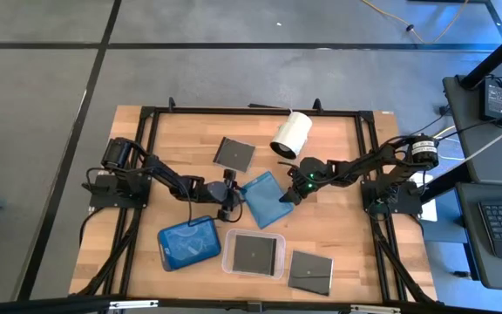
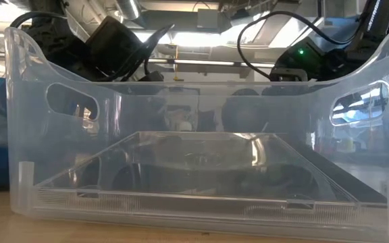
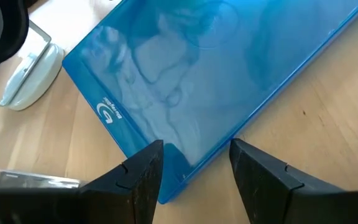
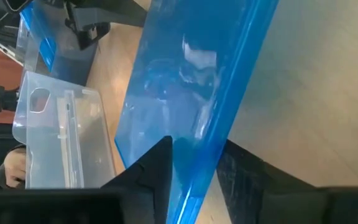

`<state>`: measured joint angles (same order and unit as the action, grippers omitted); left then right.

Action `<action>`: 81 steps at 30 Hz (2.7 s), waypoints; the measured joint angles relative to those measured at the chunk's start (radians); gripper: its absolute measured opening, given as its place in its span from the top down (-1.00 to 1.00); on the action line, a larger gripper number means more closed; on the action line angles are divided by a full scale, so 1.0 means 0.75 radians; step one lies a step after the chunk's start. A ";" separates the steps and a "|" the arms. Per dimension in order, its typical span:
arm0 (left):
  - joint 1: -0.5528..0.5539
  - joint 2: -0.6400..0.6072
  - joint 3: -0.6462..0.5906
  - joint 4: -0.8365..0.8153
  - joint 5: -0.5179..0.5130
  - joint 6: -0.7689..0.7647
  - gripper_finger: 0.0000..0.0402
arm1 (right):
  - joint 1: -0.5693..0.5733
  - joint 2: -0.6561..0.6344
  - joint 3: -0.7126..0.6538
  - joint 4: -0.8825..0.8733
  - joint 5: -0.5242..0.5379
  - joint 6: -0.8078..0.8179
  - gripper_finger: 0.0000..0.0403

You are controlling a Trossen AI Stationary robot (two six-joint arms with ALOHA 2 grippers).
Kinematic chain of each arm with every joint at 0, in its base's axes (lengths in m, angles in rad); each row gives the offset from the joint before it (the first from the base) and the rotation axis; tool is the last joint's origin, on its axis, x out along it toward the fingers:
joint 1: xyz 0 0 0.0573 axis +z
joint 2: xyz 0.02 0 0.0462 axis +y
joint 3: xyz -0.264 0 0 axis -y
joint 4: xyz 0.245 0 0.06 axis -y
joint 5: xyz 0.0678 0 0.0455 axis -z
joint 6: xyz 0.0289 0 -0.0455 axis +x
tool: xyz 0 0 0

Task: Pick & place jewel cases by type
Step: Put the blue CD case into the black bin

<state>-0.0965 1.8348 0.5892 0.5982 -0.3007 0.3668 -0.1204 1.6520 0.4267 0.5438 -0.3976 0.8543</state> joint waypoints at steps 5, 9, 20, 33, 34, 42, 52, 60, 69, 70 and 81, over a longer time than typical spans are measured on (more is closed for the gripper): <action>-0.012 -0.019 0.000 -0.026 -0.015 -0.003 0.08 | 0.000 0.000 0.000 0.002 -0.003 -0.027 0.48; -0.007 -0.060 -0.004 -0.067 0.090 -0.006 0.08 | 0.000 0.000 0.000 0.006 -0.005 -0.031 0.51; 0.016 -0.314 -0.005 -0.231 0.306 -0.128 0.08 | -0.002 0.004 -0.001 0.059 -0.026 -0.094 0.55; 0.324 -0.482 -0.002 -0.279 0.730 -0.794 0.08 | -0.002 0.004 0.098 0.045 -0.051 -0.346 0.55; 0.353 -0.482 0.002 -0.280 0.781 -0.829 0.08 | -0.002 0.004 0.113 0.019 -0.051 -0.365 0.55; 0.482 -0.470 0.090 -0.347 1.005 -0.928 0.08 | -0.001 0.002 0.248 -0.226 -0.058 -0.528 0.55; 0.501 -0.453 0.190 -0.499 1.066 -0.964 0.08 | 0.000 0.002 0.345 -0.327 -0.067 -0.636 0.55; 0.533 -0.453 0.214 -0.584 1.058 -0.962 0.08 | 0.026 -0.001 0.348 -0.319 -0.052 -0.664 0.55; 0.599 -0.461 0.433 -0.964 1.061 -0.754 0.08 | 0.032 -0.001 0.348 -0.321 -0.050 -0.664 0.55; 0.598 -0.461 0.487 -1.059 1.051 -0.702 0.08 | 0.032 -0.001 0.348 -0.321 -0.050 -0.664 0.55; 0.567 -0.271 0.964 -1.678 0.851 -0.541 0.08 | 0.032 -0.001 0.355 -0.324 -0.051 -0.665 0.55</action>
<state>0.3286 1.6319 1.3122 -0.6604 0.3378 -0.0387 -0.0967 1.6512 0.6926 0.3011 -0.4358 0.3552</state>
